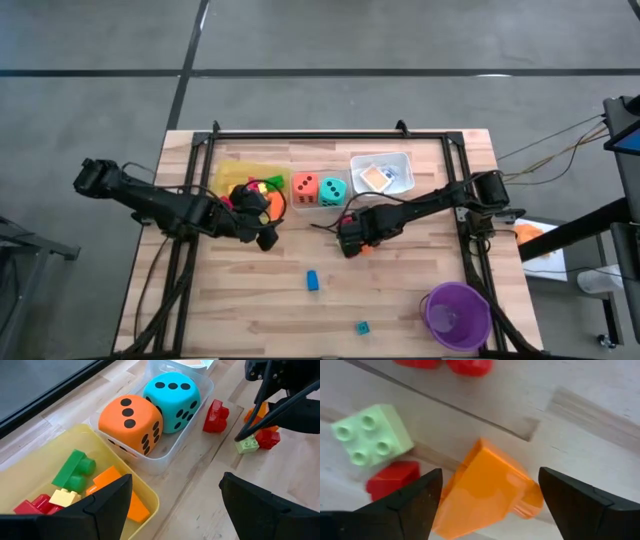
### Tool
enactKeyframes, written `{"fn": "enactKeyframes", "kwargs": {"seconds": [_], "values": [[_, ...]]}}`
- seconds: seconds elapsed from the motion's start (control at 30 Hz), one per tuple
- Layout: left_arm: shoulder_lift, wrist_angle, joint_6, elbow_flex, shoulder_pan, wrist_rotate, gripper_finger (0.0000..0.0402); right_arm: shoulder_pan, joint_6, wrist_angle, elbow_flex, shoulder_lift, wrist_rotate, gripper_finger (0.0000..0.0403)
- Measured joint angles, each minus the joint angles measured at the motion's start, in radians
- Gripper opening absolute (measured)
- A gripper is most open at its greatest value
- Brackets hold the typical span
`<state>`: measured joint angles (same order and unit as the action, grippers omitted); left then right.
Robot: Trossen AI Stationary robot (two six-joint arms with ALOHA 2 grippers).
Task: Pick & Place Toys
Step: Put the orange game piece into the yellow bin
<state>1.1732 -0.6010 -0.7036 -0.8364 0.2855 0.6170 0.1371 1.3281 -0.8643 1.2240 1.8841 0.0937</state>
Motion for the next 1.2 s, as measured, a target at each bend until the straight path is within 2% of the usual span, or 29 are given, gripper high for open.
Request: {"fn": "enactKeyframes", "kwargs": {"seconds": [0.3, 0.57, 0.97, 1.2], "values": [[0.000, -0.006, -0.003, 0.008, 0.000, -0.012, 0.0298, 0.000, 0.066, -0.131, 0.025, -0.006, 0.002, 0.0345], [0.000, -0.006, -0.003, 0.008, 0.001, -0.015, 0.0298, 0.013, 0.156, -0.151, 0.030, -0.007, -0.009, 0.0345], [0.000, -0.005, -0.003, 0.008, 0.000, -0.018, 0.0298, 0.034, 0.239, -0.138, 0.001, -0.004, 0.041, 0.0345], [0.000, -0.005, -0.003, 0.008, 0.000, -0.018, 0.0298, 0.033, 0.229, -0.033, -0.043, -0.004, 0.045, 0.0345]]}}
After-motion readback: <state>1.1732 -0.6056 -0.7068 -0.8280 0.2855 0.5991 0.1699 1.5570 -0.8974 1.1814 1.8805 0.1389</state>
